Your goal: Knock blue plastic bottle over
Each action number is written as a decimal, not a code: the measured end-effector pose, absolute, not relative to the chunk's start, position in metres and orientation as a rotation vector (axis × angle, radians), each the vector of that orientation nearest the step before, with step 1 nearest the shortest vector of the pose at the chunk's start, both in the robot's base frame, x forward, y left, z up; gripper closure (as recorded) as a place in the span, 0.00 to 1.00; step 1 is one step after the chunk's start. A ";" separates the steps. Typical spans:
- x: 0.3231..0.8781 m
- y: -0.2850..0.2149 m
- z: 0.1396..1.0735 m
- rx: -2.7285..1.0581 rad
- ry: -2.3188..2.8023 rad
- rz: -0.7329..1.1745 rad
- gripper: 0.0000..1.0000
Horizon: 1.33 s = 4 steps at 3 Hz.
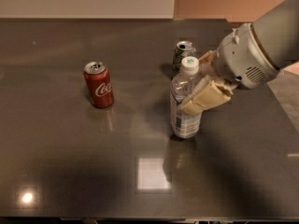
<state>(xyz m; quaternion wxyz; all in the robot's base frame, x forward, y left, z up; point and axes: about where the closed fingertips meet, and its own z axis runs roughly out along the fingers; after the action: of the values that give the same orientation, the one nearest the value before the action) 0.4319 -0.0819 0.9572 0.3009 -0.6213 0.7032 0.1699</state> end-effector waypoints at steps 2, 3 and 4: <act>0.427 -0.103 0.976 -1.927 1.997 0.145 1.00; 0.416 -0.107 0.969 -2.069 2.001 -0.017 1.00; 0.405 -0.105 0.955 -2.147 1.998 -0.151 0.82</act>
Offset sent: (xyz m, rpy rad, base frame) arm -0.0108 -0.0453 0.0174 -0.6442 0.0107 0.1075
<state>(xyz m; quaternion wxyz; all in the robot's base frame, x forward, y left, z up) 0.4049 -0.1052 0.9546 0.1021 -0.7273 0.6768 -0.0511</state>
